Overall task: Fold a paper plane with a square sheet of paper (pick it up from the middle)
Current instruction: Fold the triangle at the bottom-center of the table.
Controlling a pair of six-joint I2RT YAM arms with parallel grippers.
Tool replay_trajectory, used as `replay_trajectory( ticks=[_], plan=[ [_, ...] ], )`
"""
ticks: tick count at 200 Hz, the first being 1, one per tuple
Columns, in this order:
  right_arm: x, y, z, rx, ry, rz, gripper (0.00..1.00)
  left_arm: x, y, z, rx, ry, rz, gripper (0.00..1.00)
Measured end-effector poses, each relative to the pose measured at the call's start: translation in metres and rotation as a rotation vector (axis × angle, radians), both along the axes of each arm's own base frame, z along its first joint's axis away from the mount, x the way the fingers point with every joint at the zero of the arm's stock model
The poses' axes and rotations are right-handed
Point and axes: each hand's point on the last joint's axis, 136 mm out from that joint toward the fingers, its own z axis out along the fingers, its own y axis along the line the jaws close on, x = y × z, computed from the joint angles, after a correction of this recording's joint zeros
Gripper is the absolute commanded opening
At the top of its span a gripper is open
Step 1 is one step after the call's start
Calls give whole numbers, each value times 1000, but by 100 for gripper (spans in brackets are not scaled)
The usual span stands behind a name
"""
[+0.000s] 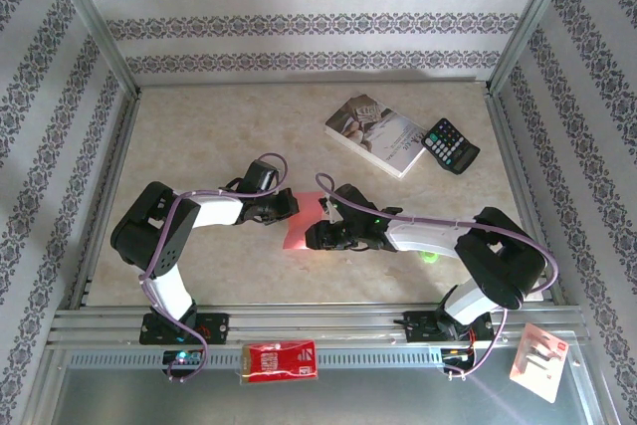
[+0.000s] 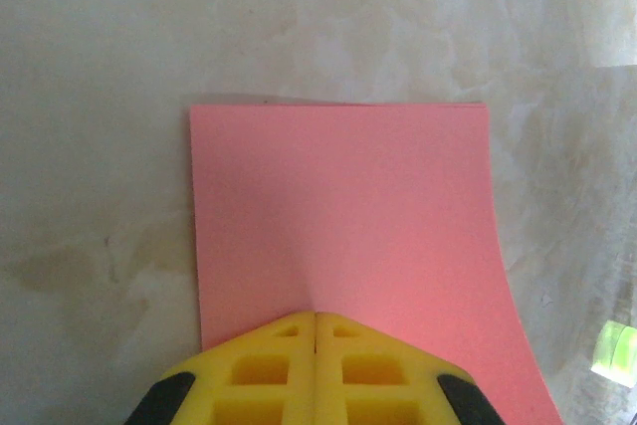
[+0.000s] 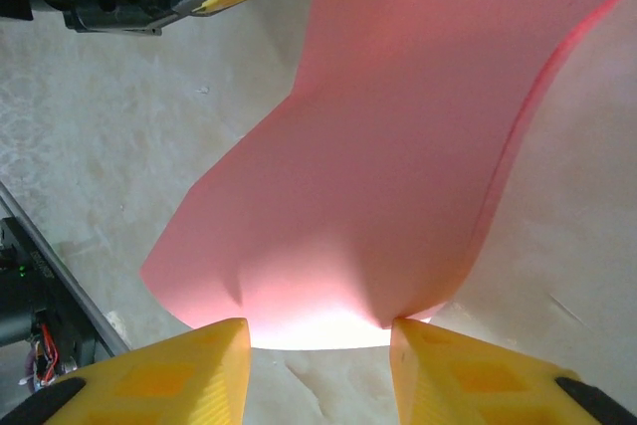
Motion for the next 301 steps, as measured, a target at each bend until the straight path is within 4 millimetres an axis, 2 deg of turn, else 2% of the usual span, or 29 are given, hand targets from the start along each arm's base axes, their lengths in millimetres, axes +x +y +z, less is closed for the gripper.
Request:
replay_trajectory(
  ticks=[193,301],
  plan=[
    [-2,-2,7,23,-20,-1,45,0,0,0,2,-1,1,0],
    [1,-4,4,24,-21,-9,47,0,0,0,2,-1,1,0]
  ],
)
